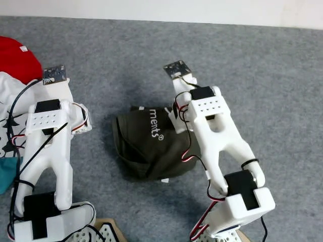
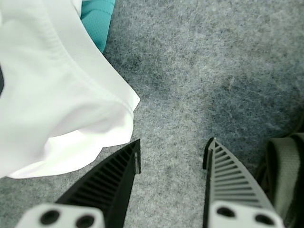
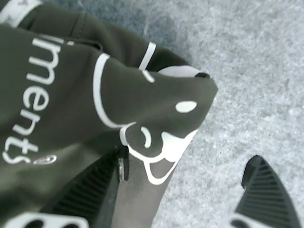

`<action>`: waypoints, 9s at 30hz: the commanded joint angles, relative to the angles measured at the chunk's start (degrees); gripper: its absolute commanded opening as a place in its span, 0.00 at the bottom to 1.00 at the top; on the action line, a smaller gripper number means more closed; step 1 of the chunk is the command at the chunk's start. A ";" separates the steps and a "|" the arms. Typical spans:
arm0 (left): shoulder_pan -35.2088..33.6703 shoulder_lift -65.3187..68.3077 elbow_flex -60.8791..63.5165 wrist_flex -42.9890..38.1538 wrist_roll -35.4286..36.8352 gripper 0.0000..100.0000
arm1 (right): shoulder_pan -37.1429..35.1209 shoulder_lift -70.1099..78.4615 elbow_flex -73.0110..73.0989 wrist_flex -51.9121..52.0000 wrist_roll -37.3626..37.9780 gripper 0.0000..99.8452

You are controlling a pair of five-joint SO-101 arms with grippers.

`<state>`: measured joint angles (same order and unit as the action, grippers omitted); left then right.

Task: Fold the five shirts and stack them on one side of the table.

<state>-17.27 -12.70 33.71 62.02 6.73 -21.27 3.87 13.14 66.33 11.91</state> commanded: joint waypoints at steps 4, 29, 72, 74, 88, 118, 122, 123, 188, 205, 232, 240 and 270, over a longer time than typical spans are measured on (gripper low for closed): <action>0.84 -0.13 -0.13 -0.70 0.62 0.23 | -0.75 -0.04 4.62 -5.76 -0.97 0.37; 0.84 -0.13 -0.04 -0.70 0.62 0.23 | 1.71 9.80 7.60 -13.76 -0.62 0.01; 2.42 -0.13 0.84 -1.32 0.62 0.23 | 100.35 10.07 -12.35 -14.11 -0.70 0.02; 2.42 -0.13 0.84 -1.32 0.62 0.23 | 100.09 10.07 -12.44 -13.93 -0.97 0.09; 3.30 -0.22 1.54 -1.58 0.62 0.23 | 86.90 5.32 -27.47 5.67 -6.15 0.28; 3.30 -0.22 1.71 -2.55 0.53 0.23 | 77.41 4.88 -5.76 2.59 -0.18 0.01; 3.21 -0.22 1.71 -2.46 0.53 0.23 | 72.57 4.88 -3.38 -0.57 -2.90 0.01; 3.21 -0.22 1.71 -2.46 0.53 0.23 | 71.78 4.88 -3.47 -1.01 -4.22 0.01; 10.95 12.35 -27.91 10.20 -7.56 0.01 | 14.90 -22.02 10.33 9.01 -8.70 0.18; 44.62 12.97 -53.23 11.52 -3.25 0.09 | 21.23 -22.02 23.78 -7.60 -17.32 0.18; 17.98 5.05 -18.33 16.88 -3.43 0.45 | 17.10 -21.93 28.18 -11.82 -17.41 0.18; 18.86 5.49 -9.98 3.69 -3.16 0.14 | 17.10 -21.58 28.26 -12.97 -17.41 0.18; 6.73 57.89 -109.23 26.64 -3.16 0.02 | 17.19 -21.67 33.01 -19.38 -17.41 0.18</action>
<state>-8.84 45.14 -62.02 79.08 2.95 -3.87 -16.00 46.29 47.69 -5.05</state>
